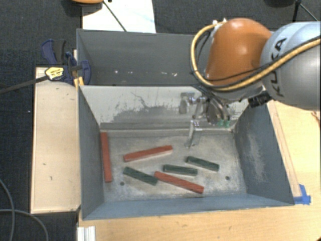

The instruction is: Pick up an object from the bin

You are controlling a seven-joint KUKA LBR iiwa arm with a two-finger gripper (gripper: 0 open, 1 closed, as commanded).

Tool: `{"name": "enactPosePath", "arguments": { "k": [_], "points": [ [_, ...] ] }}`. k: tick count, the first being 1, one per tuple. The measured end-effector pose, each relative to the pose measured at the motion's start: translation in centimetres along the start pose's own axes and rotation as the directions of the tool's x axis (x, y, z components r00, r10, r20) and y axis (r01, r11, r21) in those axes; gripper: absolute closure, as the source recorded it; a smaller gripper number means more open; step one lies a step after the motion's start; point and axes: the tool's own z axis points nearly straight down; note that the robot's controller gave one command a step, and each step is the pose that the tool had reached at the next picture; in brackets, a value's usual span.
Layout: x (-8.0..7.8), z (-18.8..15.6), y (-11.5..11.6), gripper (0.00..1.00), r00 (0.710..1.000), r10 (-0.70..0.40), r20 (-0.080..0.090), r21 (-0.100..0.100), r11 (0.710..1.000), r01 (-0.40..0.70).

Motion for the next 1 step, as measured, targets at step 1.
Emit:
{"name": "enactPosePath", "arguments": {
  "k": [1],
  "points": [
    [3.68, 8.06, -0.6, 0.0, 0.995, 0.099, 0.002, 0.0, 0.995, -0.099]
  ]
}}
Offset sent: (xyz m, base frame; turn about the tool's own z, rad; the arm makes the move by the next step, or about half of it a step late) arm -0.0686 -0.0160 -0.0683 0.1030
